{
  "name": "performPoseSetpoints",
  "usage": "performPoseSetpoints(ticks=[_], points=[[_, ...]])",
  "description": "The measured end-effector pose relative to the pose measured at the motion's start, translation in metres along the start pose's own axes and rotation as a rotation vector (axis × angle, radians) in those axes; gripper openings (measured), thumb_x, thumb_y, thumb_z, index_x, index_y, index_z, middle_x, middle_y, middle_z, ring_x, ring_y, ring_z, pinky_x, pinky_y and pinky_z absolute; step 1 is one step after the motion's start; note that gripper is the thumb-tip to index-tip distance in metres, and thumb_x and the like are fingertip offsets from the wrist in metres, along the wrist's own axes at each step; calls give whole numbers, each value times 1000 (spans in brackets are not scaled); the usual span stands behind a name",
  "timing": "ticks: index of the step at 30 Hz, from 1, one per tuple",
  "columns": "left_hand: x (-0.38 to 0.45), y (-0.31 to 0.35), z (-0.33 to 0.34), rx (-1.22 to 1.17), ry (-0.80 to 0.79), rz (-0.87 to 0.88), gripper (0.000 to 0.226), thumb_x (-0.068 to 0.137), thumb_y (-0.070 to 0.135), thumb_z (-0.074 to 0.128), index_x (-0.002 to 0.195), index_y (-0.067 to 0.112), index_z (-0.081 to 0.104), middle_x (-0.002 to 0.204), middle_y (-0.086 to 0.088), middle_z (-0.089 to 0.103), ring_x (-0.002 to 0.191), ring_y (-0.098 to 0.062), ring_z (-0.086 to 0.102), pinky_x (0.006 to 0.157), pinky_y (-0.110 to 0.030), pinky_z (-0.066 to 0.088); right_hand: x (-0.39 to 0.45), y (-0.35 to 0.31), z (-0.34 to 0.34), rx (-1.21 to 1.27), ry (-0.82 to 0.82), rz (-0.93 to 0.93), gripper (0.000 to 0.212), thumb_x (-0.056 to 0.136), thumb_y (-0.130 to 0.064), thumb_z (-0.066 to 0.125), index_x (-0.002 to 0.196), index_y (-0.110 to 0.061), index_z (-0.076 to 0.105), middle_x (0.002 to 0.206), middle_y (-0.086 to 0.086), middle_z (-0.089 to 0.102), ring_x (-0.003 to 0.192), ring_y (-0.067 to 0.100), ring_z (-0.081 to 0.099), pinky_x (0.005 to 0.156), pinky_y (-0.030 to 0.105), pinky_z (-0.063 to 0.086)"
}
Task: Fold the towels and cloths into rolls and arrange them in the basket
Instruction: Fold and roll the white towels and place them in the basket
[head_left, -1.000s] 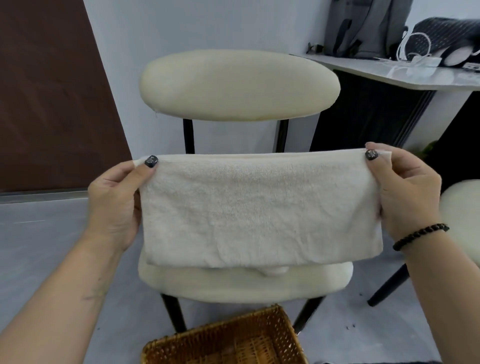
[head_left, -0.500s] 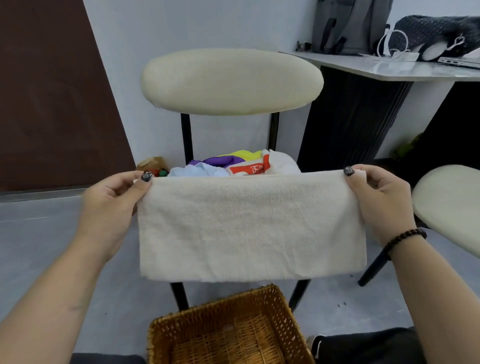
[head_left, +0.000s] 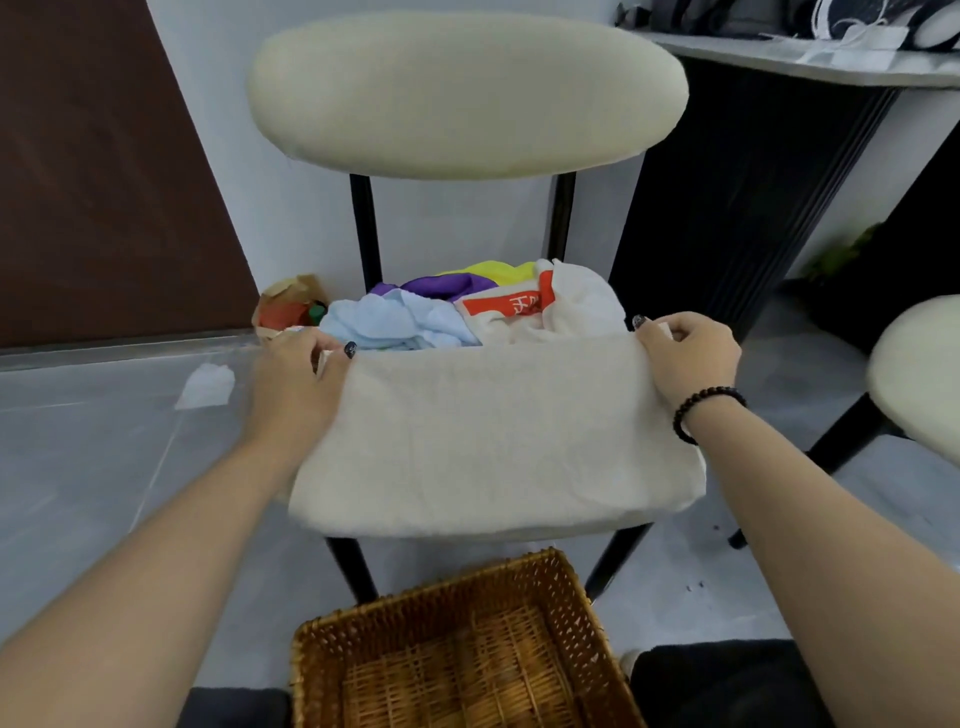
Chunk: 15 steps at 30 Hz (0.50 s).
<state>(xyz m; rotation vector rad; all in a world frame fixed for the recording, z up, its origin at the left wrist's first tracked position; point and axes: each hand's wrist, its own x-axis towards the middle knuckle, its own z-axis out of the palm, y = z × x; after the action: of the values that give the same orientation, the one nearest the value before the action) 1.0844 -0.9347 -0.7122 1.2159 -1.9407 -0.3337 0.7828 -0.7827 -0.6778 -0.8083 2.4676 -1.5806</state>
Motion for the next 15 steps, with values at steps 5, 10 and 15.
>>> performPoseSetpoints(ticks=[5,10,15], points=[[-21,32,6,182,18,448,25,87,11,49,103,3,67,110,-16,65,105,-26,56,88,-39,40,-17,-12,13,-237,70,-399,50,89,-24,62,134,-8,47,127,9,54,116,21,47,97,30,36],[-64,55,21,325,-585,342,70,94,49,8,154,13,8,161,2,-8,148,-12,-5,121,-36,5,-95,-22,47,-366,-85,-999,43,88,-11,41,126,1,56,125,17,60,120,33,54,104,38,36],[-53,25,35,429,-670,344,79,78,65,-12,146,30,-25,150,11,-37,139,-5,-32,120,-40,-9,-105,13,69,-798,-474,-882,69,94,-46,12,146,-6,33,155,9,28,145,24,21,118,44,10]])
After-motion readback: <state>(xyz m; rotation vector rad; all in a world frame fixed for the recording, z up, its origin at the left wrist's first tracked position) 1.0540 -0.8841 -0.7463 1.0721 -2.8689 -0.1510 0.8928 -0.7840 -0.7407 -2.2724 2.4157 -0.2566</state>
